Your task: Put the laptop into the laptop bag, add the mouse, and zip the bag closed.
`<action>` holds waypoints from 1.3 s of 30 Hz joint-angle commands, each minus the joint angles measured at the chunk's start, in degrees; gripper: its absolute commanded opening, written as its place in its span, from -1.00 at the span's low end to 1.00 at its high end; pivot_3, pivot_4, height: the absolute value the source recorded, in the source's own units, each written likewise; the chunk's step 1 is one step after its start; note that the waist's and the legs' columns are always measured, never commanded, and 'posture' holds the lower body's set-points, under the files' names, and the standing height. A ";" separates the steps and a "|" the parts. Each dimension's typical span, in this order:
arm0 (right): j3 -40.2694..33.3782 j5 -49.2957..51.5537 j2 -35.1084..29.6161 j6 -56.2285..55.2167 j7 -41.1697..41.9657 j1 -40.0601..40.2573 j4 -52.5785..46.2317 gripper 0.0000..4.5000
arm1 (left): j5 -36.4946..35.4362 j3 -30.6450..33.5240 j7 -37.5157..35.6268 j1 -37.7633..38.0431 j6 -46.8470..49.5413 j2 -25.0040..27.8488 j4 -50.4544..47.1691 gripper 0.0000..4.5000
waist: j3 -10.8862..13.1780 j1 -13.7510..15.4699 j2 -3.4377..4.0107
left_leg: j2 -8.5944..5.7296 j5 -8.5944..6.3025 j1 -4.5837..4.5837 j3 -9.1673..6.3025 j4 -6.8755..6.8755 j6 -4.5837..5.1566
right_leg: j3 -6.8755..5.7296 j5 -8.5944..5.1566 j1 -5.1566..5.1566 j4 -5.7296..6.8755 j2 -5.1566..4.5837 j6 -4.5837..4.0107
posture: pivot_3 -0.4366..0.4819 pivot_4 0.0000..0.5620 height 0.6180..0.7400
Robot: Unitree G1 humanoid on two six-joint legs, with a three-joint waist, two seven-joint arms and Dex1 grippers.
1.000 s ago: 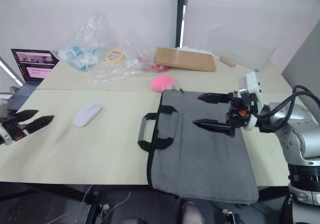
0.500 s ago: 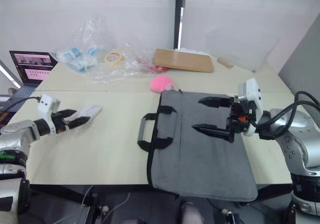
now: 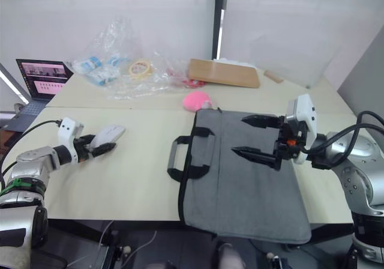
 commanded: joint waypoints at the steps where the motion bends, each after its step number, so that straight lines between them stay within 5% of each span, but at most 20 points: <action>1: -0.44 0.92 -0.47 0.88 -1.26 -1.13 -1.50 1.00 | 0.48 0.62 0.88 -0.63 -1.22 0.49 0.59 0.75 | 0.00 -0.05 0.00 | 0.00 0.00 0.00 0.00 0.00 0.00 | 0.00 0.00 0.00 0.00 0.00 0.00 | -0.05 -0.47 1.00; 5: 0.64 0.41 0.03 0.78 -2.38 -1.14 -1.85 1.00 | 0.50 0.94 0.09 0.16 -0.80 0.85 0.23 0.25 | -0.01 -0.02 -0.01 | 0.01 0.00 0.00 0.00 0.00 0.00 | 0.00 0.00 0.00 0.01 0.00 0.00 | -0.05 -0.47 1.00; 13: 11.56 -10.81 4.23 4.75 -16.98 -7.34 -1.91 1.00 | -3.14 4.84 -0.35 0.40 1.51 1.54 -5.37 0.25 | -0.01 -0.35 -0.06 | 0.04 0.00 0.00 0.00 0.01 0.00 | 0.01 0.00 -0.01 0.02 0.00 0.00 | -0.05 -0.47 1.00; 18: 18.15 -17.33 18.02 10.93 -34.54 -11.90 -2.59 1.00 | -5.49 6.90 0.00 5.19 5.02 2.39 -14.95 0.25 | -0.03 -0.83 -0.17 | 0.13 -0.01 -0.03 0.03 0.01 -0.01 | 0.02 0.00 -0.10 0.05 0.02 0.00 | -0.05 -0.47 1.00; 23: 27.56 -29.42 24.91 9.05 -43.33 -12.91 0.20 1.00 | -7.77 8.21 1.65 10.84 9.64 2.03 -25.01 0.25 | -0.03 -0.64 -0.17 | -0.06 0.01 -0.15 0.00 0.14 -0.03 | 0.07 0.02 -0.68 0.15 -0.04 -0.01 | -0.05 -0.47 1.00; 39: 35.97 -34.97 29.70 15.48 -43.24 -11.37 -3.69 1.00 | -12.19 10.53 5.88 19.43 17.13 1.50 -38.86 0.25 | -0.03 -2.38 -0.17 | -0.06 0.08 -0.09 -0.01 0.09 -0.19 | 0.08 0.03 -0.67 0.15 0.01 -0.04 | -0.05 -0.47 1.00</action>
